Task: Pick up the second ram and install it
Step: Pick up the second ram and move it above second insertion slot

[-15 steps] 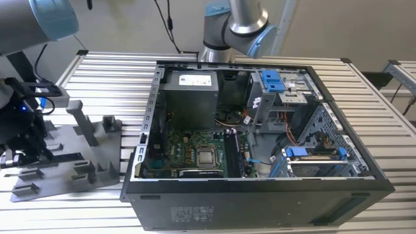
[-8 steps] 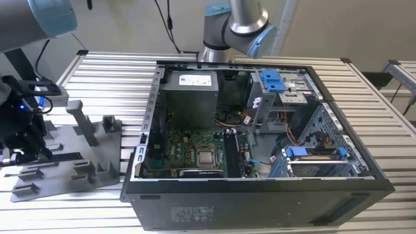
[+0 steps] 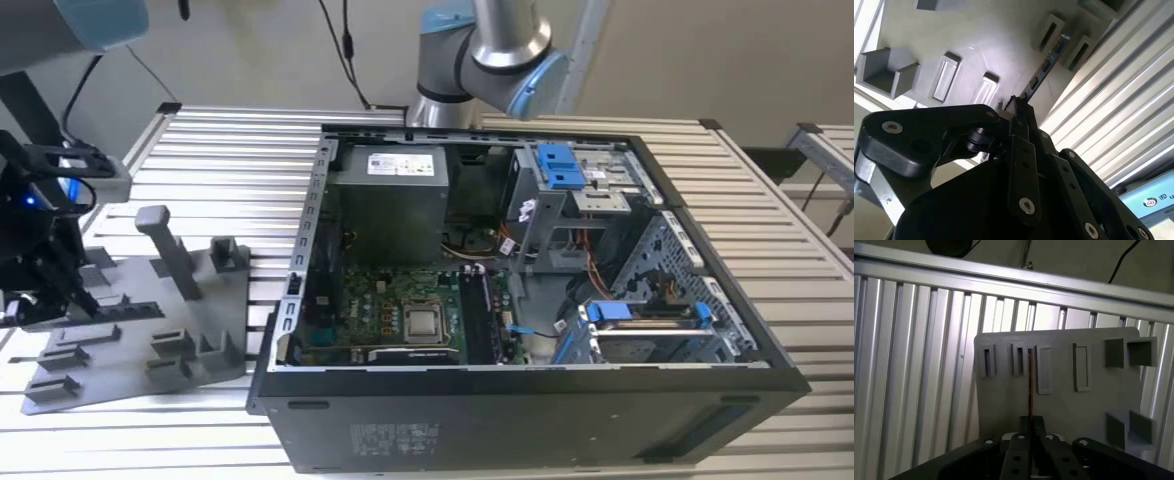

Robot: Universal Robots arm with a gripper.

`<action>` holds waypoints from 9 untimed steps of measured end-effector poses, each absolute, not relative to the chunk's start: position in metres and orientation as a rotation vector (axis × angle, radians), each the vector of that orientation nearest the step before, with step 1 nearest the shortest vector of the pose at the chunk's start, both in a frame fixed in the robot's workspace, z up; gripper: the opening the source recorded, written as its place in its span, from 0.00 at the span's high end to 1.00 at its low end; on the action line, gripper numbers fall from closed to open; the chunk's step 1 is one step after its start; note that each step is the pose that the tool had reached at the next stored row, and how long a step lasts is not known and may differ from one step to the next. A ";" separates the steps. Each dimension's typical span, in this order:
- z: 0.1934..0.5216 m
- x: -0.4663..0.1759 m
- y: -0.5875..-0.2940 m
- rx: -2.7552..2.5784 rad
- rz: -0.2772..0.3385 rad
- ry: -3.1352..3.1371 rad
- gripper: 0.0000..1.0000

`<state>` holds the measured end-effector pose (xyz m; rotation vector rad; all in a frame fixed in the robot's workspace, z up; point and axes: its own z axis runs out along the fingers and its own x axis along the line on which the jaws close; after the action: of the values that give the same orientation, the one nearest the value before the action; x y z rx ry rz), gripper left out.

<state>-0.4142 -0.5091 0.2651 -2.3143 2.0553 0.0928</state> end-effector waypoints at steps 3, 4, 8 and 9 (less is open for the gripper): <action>0.273 -0.414 -0.509 -2.314 0.093 2.056 0.86; 0.276 -0.414 -0.509 -2.314 0.093 2.056 0.86; 0.287 -0.414 -0.509 -2.314 0.093 2.056 0.86; 0.291 -0.414 -0.509 -2.314 0.093 2.056 0.86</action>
<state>-0.4142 -0.5091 0.2905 -2.3136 2.0561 0.0928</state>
